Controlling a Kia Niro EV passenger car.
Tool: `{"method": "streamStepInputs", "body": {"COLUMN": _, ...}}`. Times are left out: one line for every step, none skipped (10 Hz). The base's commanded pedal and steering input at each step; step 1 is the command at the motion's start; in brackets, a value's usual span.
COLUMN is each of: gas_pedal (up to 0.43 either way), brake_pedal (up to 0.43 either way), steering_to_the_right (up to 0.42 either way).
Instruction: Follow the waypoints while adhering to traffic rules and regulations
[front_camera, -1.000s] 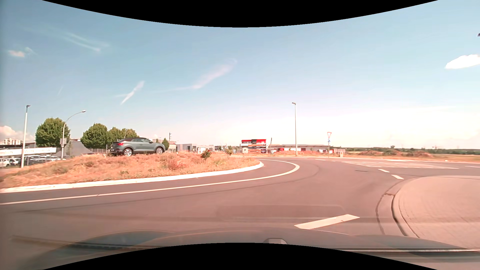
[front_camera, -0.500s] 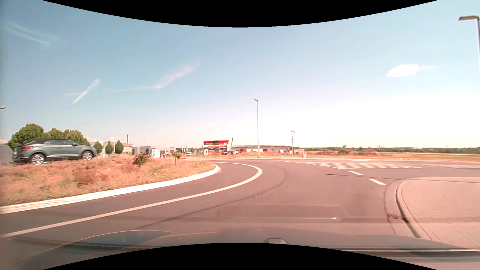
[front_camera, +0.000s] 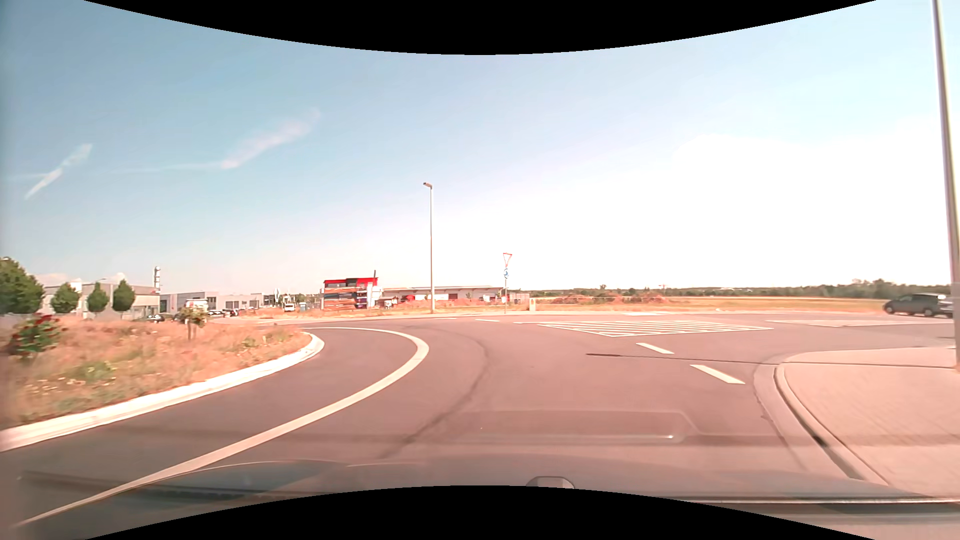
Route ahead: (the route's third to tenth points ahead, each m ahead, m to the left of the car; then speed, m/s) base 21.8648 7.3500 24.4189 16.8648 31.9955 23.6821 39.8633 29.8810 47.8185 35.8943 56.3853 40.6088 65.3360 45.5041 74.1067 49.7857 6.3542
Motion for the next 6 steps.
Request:
{"method": "streamStepInputs", "body": {"gas_pedal": 0.000, "brake_pedal": 0.000, "steering_to_the_right": 0.151}}
{"method": "streamStepInputs", "body": {"gas_pedal": 0.000, "brake_pedal": 0.000, "steering_to_the_right": 0.120}}
{"method": "streamStepInputs", "body": {"gas_pedal": 0.000, "brake_pedal": 0.000, "steering_to_the_right": 0.077}}
{"method": "streamStepInputs", "body": {"gas_pedal": 0.000, "brake_pedal": 0.000, "steering_to_the_right": 0.038}}
{"method": "streamStepInputs", "body": {"gas_pedal": 0.000, "brake_pedal": 0.000, "steering_to_the_right": 0.002}}
{"method": "streamStepInputs", "body": {"gas_pedal": 0.000, "brake_pedal": 0.000, "steering_to_the_right": -0.039}}
